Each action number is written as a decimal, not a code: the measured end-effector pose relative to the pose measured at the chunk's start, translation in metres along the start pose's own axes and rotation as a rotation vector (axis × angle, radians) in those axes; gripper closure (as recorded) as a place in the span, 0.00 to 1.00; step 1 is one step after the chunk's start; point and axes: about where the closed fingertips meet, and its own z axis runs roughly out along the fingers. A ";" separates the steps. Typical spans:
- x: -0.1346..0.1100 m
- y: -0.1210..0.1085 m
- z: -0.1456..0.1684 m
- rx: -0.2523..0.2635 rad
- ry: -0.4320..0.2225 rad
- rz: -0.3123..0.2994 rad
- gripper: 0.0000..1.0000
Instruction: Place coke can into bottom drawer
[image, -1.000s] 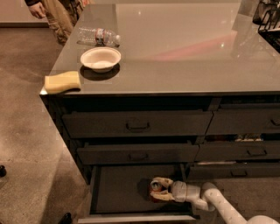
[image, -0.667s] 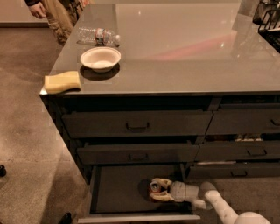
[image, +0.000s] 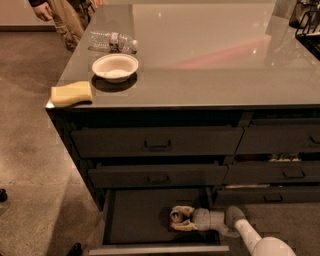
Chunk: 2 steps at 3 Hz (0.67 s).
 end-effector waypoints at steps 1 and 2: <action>0.000 -0.001 0.001 -0.001 -0.001 -0.001 0.27; 0.000 0.000 0.004 -0.005 -0.003 0.001 0.04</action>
Offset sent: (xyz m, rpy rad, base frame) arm 0.0010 0.0012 -0.0004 0.0006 -0.0007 0.0014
